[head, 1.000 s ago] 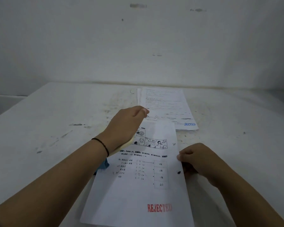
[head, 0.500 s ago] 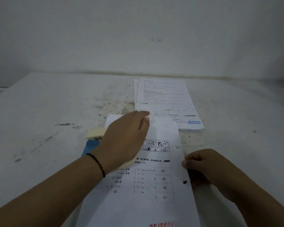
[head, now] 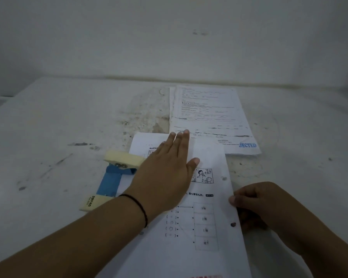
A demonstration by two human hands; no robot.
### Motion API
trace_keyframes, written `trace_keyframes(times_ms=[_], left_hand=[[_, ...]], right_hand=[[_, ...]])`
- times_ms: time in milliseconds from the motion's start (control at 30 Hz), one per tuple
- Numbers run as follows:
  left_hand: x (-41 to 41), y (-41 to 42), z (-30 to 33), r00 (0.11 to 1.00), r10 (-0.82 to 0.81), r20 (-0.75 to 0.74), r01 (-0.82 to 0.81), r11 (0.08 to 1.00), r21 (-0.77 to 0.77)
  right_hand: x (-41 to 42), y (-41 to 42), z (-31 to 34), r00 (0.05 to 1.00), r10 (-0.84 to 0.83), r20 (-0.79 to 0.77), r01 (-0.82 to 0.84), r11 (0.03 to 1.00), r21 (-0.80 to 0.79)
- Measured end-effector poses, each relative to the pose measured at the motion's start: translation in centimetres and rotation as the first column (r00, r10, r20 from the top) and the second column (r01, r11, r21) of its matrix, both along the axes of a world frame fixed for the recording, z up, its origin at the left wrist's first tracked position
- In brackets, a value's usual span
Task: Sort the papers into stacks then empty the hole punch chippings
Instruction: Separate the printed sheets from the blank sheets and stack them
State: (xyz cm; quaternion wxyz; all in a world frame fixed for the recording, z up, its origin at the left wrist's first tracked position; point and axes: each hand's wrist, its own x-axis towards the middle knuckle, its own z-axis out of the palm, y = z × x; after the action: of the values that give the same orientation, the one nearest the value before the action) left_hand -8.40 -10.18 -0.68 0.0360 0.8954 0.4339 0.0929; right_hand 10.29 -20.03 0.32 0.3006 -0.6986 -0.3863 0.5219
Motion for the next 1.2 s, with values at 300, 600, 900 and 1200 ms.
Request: trace_keyframes(times_ms=[300, 600, 900, 1200], left_hand=[[-0.4, -0.5, 2.8, 0.982, 0.052, 0.181, -0.022, 0.987, -0.162], [-3.3, 0.0, 6.6, 0.684, 0.259, 0.682, 0.081, 0.902, -0.424], [-3.5, -0.1, 6.1, 0.664, 0.259, 0.701, 0.086, 0.905, -0.416], [-3.7, 0.0, 5.7, 0.651, 0.267, 0.711, 0.087, 0.903, -0.420]], right_hand=[[-0.4, -0.2, -0.1, 0.999, -0.009, 0.040, 0.008, 0.999, 0.044], [-0.5, -0.4, -0.4, 0.996, -0.063, 0.057, 0.058, 0.995, 0.085], [-1.1, -0.6, -0.4, 0.995, -0.095, 0.025, 0.091, 0.989, 0.118], [-1.6, -1.1, 0.1, 0.956, -0.264, 0.124, 0.221, 0.933, 0.284]])
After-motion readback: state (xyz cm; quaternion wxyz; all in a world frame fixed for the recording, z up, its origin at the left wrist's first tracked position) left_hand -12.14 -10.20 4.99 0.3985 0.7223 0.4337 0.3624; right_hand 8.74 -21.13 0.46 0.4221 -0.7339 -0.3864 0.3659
